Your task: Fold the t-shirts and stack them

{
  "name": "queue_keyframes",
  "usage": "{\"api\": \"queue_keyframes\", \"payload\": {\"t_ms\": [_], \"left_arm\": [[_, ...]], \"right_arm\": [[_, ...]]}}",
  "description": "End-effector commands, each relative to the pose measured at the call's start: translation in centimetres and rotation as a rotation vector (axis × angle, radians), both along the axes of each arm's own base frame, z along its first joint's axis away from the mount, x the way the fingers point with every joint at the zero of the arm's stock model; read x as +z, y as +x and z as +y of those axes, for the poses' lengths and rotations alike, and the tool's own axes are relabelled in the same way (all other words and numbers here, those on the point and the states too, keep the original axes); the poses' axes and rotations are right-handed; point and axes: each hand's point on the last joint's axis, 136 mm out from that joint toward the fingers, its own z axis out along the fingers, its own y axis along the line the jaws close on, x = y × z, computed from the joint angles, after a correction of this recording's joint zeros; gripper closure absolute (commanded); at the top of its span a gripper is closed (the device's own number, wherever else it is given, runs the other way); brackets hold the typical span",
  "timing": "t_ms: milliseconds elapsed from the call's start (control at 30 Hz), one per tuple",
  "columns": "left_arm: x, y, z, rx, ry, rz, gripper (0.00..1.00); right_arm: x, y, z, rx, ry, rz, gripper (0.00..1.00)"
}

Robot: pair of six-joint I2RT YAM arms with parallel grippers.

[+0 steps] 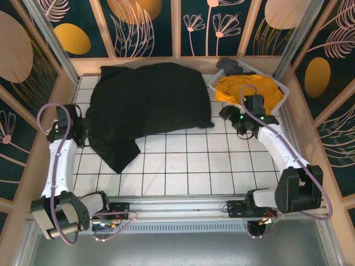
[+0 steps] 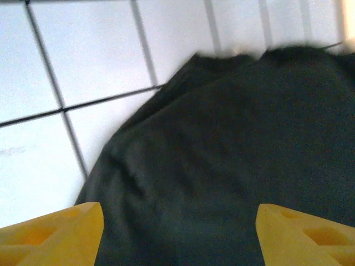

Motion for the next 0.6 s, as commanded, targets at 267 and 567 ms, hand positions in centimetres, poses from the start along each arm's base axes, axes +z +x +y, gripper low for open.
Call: {"api": "queue_keyframes", "payload": {"t_ms": [267, 567], "left_arm": [[-5.4, -2.6, -4.9, -0.211, -0.125, 0.083, 0.51], [-9.3, -3.6, -6.7, -0.292, -0.116, 0.201, 0.70]], "right_arm": [[-2.8, -1.1, 7.7, 0.204, -0.146, -0.039, 0.44], [-7.5, 1.1, 10.1, 0.223, -0.247, 0.035, 0.63]]}}
